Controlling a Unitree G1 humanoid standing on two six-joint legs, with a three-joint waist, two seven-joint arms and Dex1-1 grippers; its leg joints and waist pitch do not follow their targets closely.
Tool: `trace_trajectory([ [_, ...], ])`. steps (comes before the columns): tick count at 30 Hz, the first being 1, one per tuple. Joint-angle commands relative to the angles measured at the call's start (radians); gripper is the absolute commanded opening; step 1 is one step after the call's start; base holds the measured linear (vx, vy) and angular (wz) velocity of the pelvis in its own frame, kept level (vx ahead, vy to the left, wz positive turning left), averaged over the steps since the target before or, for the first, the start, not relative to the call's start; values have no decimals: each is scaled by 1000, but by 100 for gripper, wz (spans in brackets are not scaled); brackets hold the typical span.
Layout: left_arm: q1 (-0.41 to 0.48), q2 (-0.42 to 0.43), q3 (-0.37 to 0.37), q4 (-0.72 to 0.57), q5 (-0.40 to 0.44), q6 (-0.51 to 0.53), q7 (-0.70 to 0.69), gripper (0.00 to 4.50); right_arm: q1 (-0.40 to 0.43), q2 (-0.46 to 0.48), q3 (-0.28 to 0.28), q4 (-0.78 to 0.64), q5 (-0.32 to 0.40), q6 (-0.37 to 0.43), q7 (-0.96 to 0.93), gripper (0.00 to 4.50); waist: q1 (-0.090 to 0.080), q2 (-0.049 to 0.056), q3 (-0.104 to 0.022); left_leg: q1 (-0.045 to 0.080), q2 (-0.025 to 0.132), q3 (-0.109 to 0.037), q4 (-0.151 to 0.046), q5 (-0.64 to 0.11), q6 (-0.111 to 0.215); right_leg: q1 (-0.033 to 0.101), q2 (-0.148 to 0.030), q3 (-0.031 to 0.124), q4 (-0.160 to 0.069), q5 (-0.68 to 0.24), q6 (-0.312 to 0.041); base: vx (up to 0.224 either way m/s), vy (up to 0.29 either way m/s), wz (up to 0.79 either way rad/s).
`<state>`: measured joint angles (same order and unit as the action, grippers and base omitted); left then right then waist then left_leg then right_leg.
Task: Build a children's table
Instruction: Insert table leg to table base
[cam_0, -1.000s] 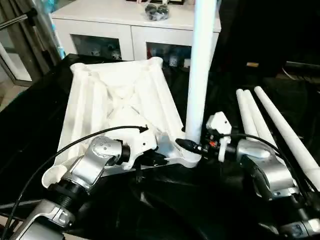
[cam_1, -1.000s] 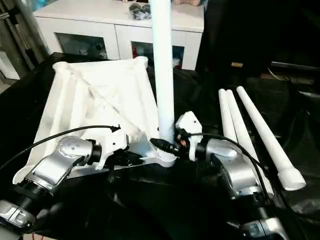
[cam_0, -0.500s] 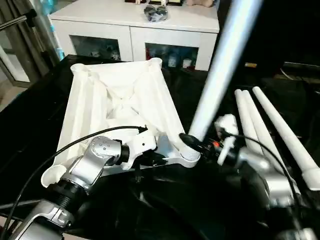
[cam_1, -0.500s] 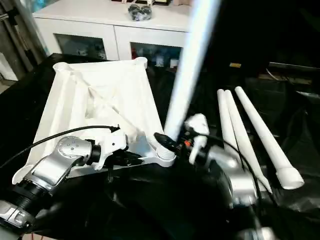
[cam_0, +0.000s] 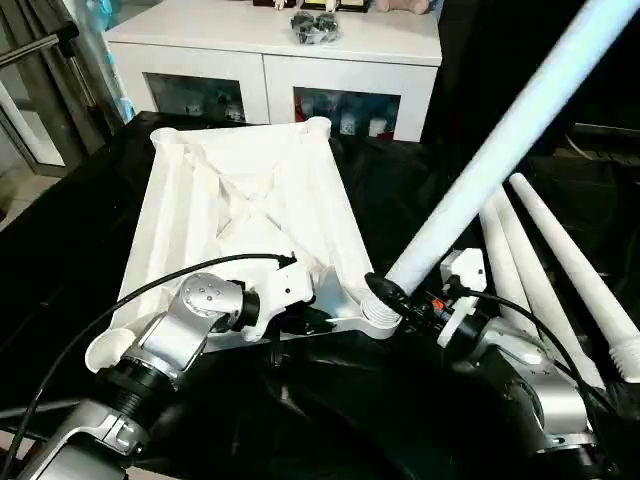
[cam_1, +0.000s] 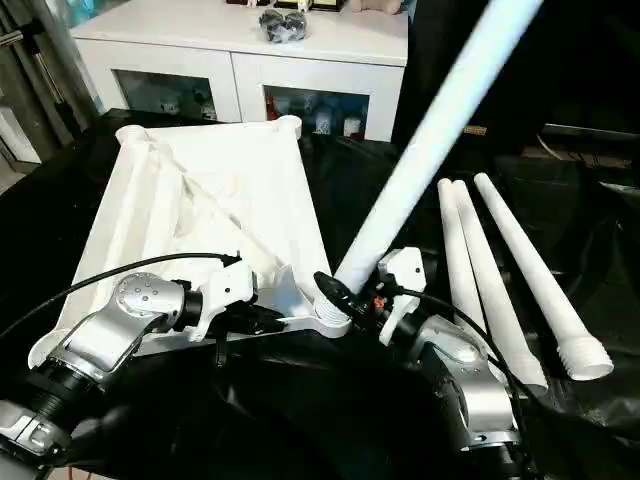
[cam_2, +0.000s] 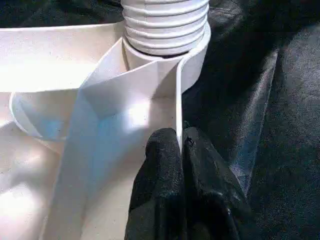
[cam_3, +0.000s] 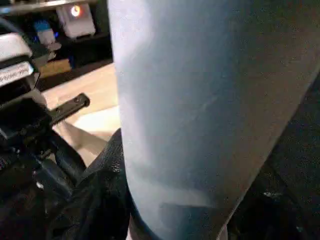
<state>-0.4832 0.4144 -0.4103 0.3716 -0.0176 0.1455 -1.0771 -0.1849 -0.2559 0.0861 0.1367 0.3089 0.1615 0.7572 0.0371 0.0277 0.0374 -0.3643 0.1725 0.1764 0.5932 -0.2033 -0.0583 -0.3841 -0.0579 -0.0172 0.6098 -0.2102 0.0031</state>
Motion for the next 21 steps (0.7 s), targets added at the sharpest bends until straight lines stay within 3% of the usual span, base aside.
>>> trace_trajectory([
  [1, -6, 12, -16, 35, 44, 13, 5, 0, 10, -18, 52, 64, -57, 38, 25, 191, -3, 4, -37, 8, 54, -23, -89, -283, 0, 28, -74, 39, -84, -243, -215, 0, 0, 0],
  [2, -7, 13, -18, 33, 44, 11, -1, 0, -23, -31, 82, 92, -75, 48, 55, 191, -4, 4, -37, 10, 55, -23, -88, -294, -1, 26, -75, 39, -87, -266, -212, 0, 0, 0],
  [5, -7, 14, -19, 31, 45, 9, -4, 0, -48, -37, 101, 111, -77, 63, 77, 191, -8, 4, -34, 12, 55, -24, -89, -319, -5, 24, -76, 41, -91, -317, -205, 0, 0, 0],
  [6, -7, 15, -20, 28, 45, 11, -7, 0, -84, -49, 130, 137, -86, 73, 121, 191, -10, -12, -35, 10, 55, -22, -89, -316, -2, 25, -75, 40, -92, -324, -203, 0, 0, 0],
  [7, -7, 15, -20, 28, 45, 11, -7, 0, -84, -49, 130, 137, -86, 73, 121, 191, -8, -4, -34, 9, 55, -25, -90, -305, 1, 26, -77, 40, -90, -327, -203, 0, 0, 0],
  [8, -6, 15, -21, 26, 45, 12, -7, 0, -99, -53, 142, 150, -91, 71, 141, 191, -8, -5, -35, 11, 55, -24, -88, -303, 2, 24, -77, 41, -91, -331, -202, 0, 0, 0],
  [9, -6, 16, -21, 22, 44, 13, -8, 0, -112, -56, 151, 163, -93, 73, 162, 191, -9, -15, -36, 11, 55, -22, -88, -294, 5, 24, -77, 42, -92, -326, -200, 0, 0, 0],
  [10, -4, 16, -21, 18, 44, 14, -8, 0, -120, -59, 157, 171, -95, 69, 178, 191, -7, -16, -37, 10, 56, -22, -88, -281, 8, 25, -77, 42, -90, -315, -200, 0, 0, 0],
  [11, -3, 17, -22, 15, 44, 15, -9, 0, -126, -61, 162, 179, -98, 65, 191, 191, -6, -11, -37, 11, 57, -23, -89, -281, 8, 24, -77, 42, -89, -303, -205, 0, 0, 0],
  [14, 4, 22, -21, 2, 39, 13, -15, 0, -131, -70, 176, 192, -98, 53, 232, 191, -6, -18, -39, 10, 57, -22, -88, -272, 11, 26, -77, 41, -86, -271, -212, 0, 0, 0],
  [21, 32, 37, -25, -46, 16, -40, -75, 0, -111, -93, 197, 174, -77, 30, 333, 191, -3, -20, -43, 8, 58, -21, -87, -244, 28, 31, -75, 40, -79, -185, -226, 0, 0, 0],
])
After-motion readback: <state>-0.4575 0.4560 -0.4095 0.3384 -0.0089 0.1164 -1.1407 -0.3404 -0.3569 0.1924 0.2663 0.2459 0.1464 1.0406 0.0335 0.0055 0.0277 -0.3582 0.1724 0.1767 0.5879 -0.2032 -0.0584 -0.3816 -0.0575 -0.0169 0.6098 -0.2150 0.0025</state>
